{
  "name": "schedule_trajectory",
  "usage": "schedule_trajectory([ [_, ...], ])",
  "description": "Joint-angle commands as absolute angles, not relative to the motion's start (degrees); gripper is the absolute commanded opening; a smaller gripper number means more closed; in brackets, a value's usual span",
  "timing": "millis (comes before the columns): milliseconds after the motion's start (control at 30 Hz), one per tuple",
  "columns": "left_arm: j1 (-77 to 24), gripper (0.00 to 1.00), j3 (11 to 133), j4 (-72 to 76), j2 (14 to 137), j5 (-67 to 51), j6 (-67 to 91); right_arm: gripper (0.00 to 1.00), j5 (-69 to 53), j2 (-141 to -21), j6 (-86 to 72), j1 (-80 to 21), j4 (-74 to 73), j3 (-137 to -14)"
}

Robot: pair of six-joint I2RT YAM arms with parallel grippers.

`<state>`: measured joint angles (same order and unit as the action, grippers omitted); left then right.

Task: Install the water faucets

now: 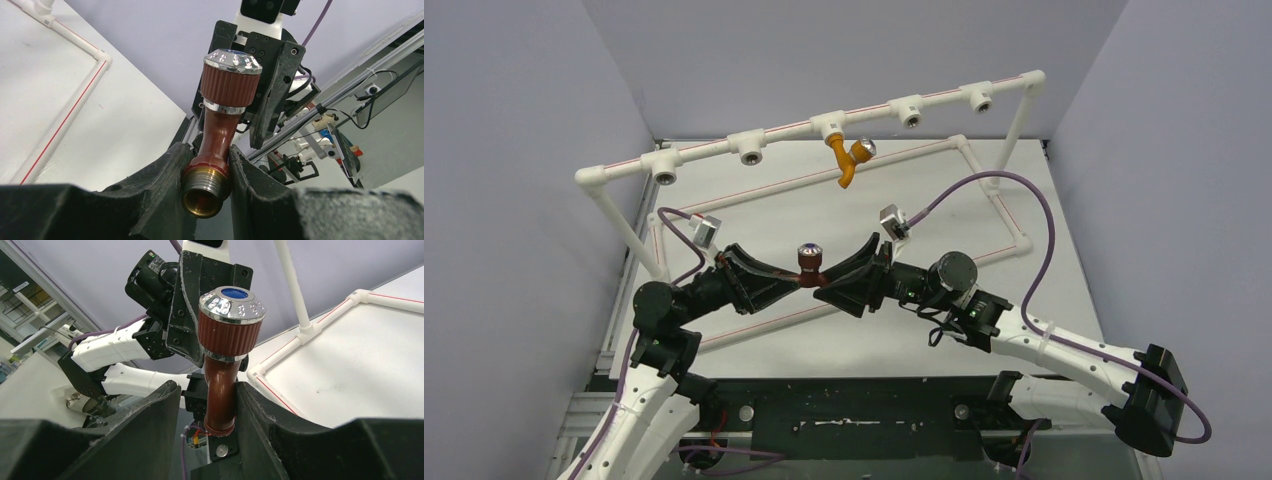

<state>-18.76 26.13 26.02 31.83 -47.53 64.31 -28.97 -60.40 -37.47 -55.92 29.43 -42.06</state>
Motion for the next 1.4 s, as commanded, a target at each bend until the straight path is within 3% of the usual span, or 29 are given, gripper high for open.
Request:
schedule_trajectory([
  [0, -18.72, 0.0, 29.45, 28.34, 31.57, -47.09, 63.81, 0.43, -29.91, -60.03, -36.47, -56.06, 32.19, -45.44],
  [533, -19.07, 0.0, 28.83, 29.15, 31.61, -47.38, 64.07, 0.34, -31.21, -62.59, -36.65, -56.17, 33.49, -47.37],
  [633, -19.07, 0.0, 28.74, 29.14, 31.61, -47.36, 64.07, 0.21, -31.33, -62.48, -36.61, -56.19, 33.49, -47.24],
  [667, -19.07, 0.0, 28.7, 29.12, 31.49, -47.31, 64.07, 0.07, -31.29, -62.49, -36.58, -56.18, 33.49, -47.2],
  [700, -19.07, 0.0, 28.61, 29.14, 31.47, -47.34, 64.03, 0.0, -31.18, -62.45, -36.44, -56.23, 33.44, -47.08],
  [867, -19.14, 0.0, 28.48, 28.89, 31.59, -47.08, 64.07, 0.0, -28.47, -60.73, -34.98, -57.08, 33.26, -45.97],
  [933, -19.13, 0.11, 28.52, 28.71, 31.72, -47.07, 64.03, 0.0, -28.1, -60.56, -34.71, -57.04, 32.85, -46.2],
  [1033, -19.1, 0.39, 29.03, 27.37, 31.83, -46.89, 63.23, 0.0, -27.78, -60.27, -34.28, -57.13, 32.13, -46.45],
  [1100, -19.1, 0.51, 30.12, 24.33, 31.9, -46.52, 61.35, 0.0, -27.39, -59.64, -33.5, -57.07, 31.22, -46.54],
  [1233, -19.09, 0.66, 33.65, 17.05, 32.38, -45.25, 56.06, 0.0, -25.97, -57.66, -31.21, -57.05, 27.2, -47.51],
  [1367, -19.08, 0.71, 38.85, 7.21, 33.64, -42.5, 48.46, 0.0, -22.59, -54.49, -27.32, -56.96, 20.0, -49.39],
])
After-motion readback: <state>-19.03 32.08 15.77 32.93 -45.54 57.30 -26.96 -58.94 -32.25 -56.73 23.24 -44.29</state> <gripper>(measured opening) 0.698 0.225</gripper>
